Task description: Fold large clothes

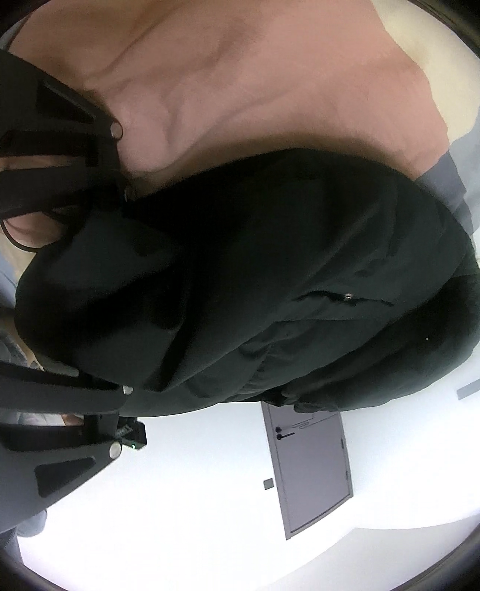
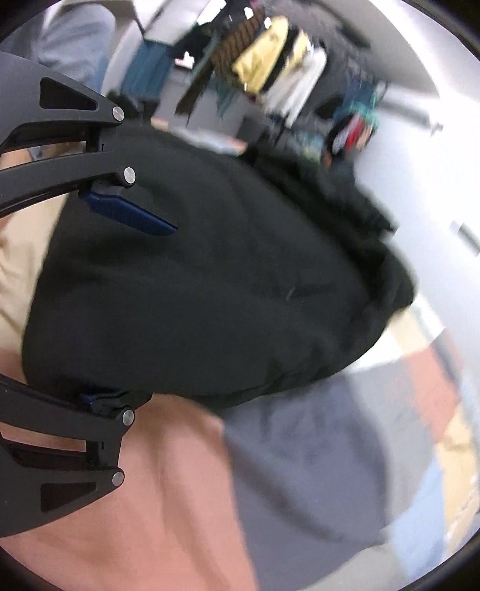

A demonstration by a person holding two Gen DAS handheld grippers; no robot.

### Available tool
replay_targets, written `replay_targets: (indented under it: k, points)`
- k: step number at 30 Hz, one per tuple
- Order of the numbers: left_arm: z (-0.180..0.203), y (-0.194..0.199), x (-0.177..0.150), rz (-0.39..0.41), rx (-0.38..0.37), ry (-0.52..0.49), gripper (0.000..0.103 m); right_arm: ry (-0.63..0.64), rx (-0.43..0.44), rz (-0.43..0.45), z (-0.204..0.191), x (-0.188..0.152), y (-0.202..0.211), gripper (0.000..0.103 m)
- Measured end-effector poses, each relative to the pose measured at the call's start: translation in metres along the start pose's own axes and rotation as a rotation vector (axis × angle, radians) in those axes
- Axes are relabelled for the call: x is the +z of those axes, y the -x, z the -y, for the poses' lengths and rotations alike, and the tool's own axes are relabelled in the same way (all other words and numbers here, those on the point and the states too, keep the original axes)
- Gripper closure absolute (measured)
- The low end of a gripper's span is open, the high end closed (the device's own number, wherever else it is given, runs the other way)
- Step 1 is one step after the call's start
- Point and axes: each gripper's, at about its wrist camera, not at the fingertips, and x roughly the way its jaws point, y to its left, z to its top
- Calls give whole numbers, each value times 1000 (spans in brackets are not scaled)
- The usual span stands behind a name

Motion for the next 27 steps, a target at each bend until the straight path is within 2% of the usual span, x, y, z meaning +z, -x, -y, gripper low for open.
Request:
replay_targets:
  k: [1,3,5,7,11,15,17,21,27]
  points:
    - [0,-1,0,4,-1,3,64,4,-1,-4,-1,0,-3,35]
    - [4,3,0,15,-22,14,75,31,3,-13,-10,1,-5,37]
    - [8,13,1,32,-27,8,81,51,-4,-22,-22,4,-2,72]
    - [18,26,5,56,-45,-5,83,83,-18,-7,-38,7,7,87]
    - [42,54,14,113,-97,-26,85,139,20,74,-73,20,39,93]
    - [64,74,34,136,-52,-27,85,218,43,152,-111,33,62,94]
    - [73,88,43,142,-61,-20,86,228,60,177,-127,40,70,94]
    - [111,112,58,164,-55,-78,86,233,93,240,-153,57,90,95]
    - [155,164,71,239,-68,-110,87,253,156,306,-188,73,117,95]
